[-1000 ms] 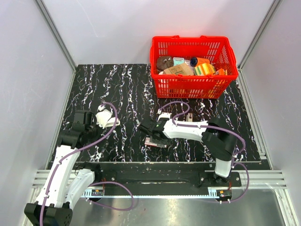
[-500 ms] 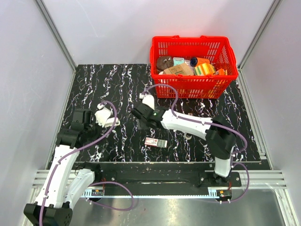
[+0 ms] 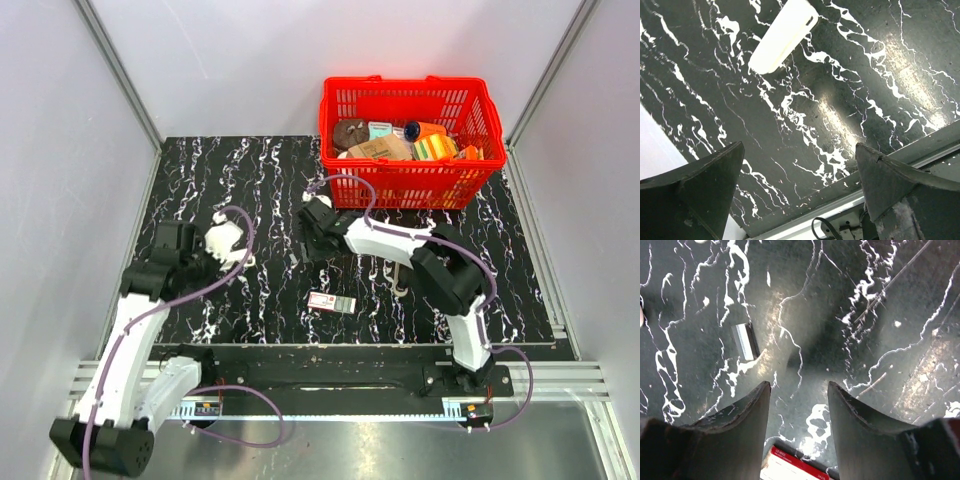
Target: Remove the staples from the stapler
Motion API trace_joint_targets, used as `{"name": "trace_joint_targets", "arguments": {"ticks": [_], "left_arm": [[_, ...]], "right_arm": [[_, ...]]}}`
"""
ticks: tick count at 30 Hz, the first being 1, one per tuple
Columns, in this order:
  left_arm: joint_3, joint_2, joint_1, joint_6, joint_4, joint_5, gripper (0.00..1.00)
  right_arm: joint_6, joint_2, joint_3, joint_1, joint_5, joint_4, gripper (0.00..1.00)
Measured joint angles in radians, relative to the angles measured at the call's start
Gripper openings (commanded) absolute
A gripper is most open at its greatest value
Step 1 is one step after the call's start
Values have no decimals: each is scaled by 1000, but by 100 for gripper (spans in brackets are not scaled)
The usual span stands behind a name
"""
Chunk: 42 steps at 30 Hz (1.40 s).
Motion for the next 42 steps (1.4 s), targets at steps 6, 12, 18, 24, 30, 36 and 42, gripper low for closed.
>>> {"name": "trace_joint_targets", "arguments": {"ticks": [6,12,18,24,30,36,42], "left_arm": [[136,308,-37,54,77,39,99],[74,435,-259,244,304,8,99],[146,718,-327,453,390,16,99],[286,949,-326,609,443,41,99],[333,1020,-326,723,447,105,99],[334,1032,-332,783,419,153,99],[352,1070,-361,795,407,179,98]], "right_arm": [[1,-64,-86,-17,-36,39,52],[22,-214,-271,-50,-40,117,51],[44,-448,-502,-116,-27,216,50],[56,-529,-585,-121,-27,293,49],[64,-529,-600,-141,-30,317,49],[77,-530,-608,-162,-32,325,48],[84,-530,-610,-169,-36,325,43]]}}
